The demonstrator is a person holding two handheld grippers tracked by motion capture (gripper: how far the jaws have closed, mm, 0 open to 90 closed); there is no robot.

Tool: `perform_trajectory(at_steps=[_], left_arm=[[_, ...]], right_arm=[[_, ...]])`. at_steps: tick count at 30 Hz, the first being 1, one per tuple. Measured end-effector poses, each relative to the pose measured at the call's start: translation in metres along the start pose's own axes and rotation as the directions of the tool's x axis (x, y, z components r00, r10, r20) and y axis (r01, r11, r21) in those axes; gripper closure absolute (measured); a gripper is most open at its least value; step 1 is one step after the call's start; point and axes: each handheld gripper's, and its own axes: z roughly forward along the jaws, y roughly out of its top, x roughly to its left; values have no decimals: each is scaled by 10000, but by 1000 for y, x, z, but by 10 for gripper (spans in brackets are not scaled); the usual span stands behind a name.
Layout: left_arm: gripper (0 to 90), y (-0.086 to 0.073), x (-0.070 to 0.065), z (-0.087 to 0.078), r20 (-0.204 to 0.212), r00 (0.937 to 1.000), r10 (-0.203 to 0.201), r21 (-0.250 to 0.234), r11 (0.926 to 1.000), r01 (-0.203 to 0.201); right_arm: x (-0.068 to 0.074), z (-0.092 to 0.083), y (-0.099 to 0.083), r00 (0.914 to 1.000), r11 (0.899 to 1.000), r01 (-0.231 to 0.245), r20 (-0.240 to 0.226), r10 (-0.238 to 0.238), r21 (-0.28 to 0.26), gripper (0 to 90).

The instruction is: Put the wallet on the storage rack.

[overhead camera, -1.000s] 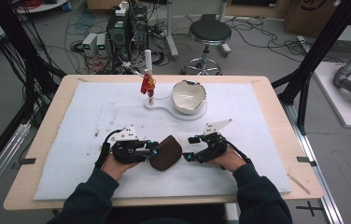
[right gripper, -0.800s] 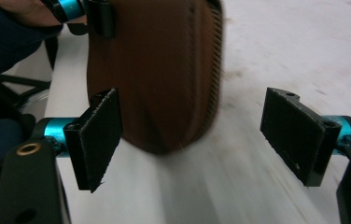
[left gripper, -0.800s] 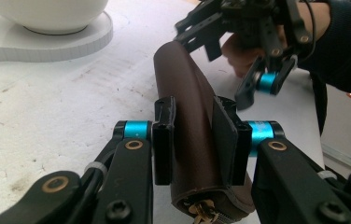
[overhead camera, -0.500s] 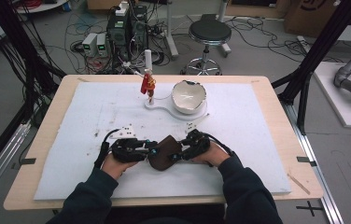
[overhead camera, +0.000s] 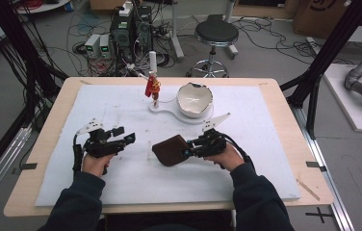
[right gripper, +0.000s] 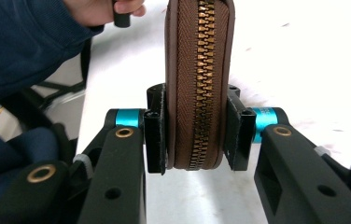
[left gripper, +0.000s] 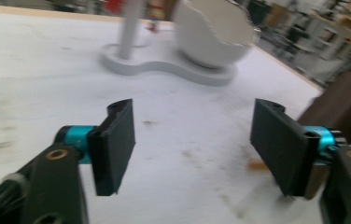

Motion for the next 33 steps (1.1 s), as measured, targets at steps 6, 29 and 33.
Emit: perform_trajectory(at_steps=[6,29,33], left_arm=[[220,0,16,-11,-656,9977,-193,-132,9997,185],[220,-2,22,-8,-817,9966,-43,225,9997,62],[220,-2,22,-7,-752,9971,-60,311,9995,84]], right_arm=[[-2,-29,5,9935,9883,85,1138,90,-1521,666],[-44,-97,55,8291,9746,1390,5588,-176,-1755,662],[-53,-88,62,8138,9809,1495,5789,-505,-1246,662]])
